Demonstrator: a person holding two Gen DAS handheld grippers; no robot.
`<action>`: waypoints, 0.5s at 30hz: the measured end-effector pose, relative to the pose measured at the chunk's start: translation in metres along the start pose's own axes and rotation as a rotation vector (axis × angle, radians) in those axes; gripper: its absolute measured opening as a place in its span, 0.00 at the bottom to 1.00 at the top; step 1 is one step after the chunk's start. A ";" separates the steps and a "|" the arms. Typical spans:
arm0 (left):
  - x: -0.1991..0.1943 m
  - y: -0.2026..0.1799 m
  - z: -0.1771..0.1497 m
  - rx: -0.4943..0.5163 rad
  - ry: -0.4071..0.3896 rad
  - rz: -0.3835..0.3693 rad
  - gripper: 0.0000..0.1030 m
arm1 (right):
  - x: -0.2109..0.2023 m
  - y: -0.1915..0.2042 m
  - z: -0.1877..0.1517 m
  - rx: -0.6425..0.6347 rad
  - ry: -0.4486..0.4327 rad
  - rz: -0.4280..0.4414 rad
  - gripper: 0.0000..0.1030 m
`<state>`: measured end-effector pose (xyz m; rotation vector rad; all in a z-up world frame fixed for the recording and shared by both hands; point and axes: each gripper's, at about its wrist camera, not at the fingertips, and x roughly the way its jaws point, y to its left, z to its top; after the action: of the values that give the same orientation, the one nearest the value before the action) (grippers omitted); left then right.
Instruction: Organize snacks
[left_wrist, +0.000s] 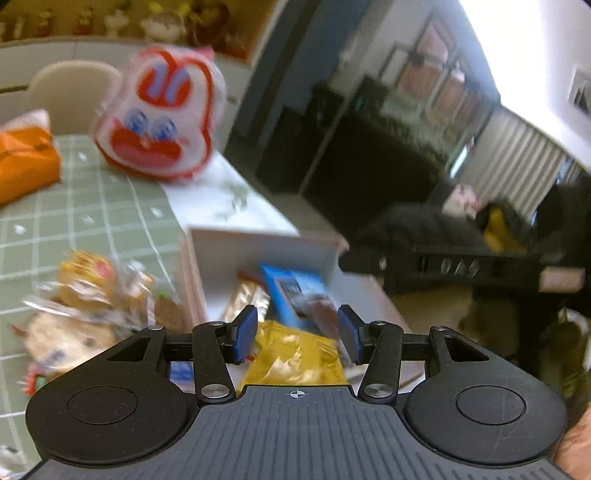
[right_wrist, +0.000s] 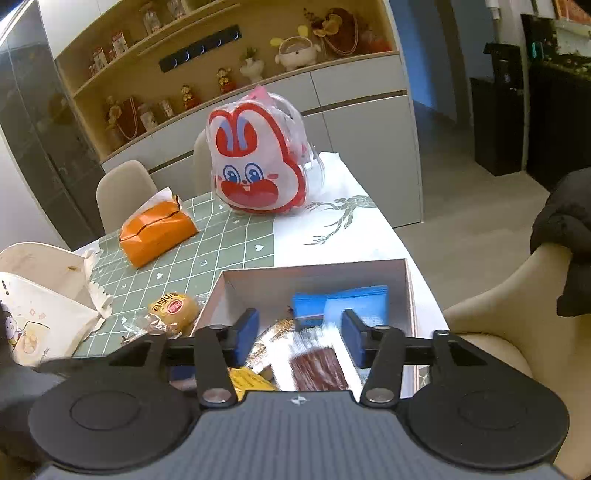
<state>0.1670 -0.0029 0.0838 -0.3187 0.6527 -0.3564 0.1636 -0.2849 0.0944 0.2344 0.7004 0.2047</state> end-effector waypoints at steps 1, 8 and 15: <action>-0.013 0.006 -0.001 -0.011 -0.032 0.002 0.51 | -0.002 0.003 0.000 -0.003 -0.010 -0.006 0.57; -0.090 0.062 -0.040 -0.106 -0.116 0.120 0.51 | -0.019 0.039 0.000 -0.062 -0.017 -0.018 0.61; -0.140 0.112 -0.083 -0.235 -0.123 0.167 0.51 | 0.010 0.128 0.000 -0.147 0.061 0.051 0.72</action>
<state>0.0356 0.1412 0.0512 -0.5024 0.5962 -0.0984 0.1574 -0.1600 0.1240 0.1054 0.7368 0.3117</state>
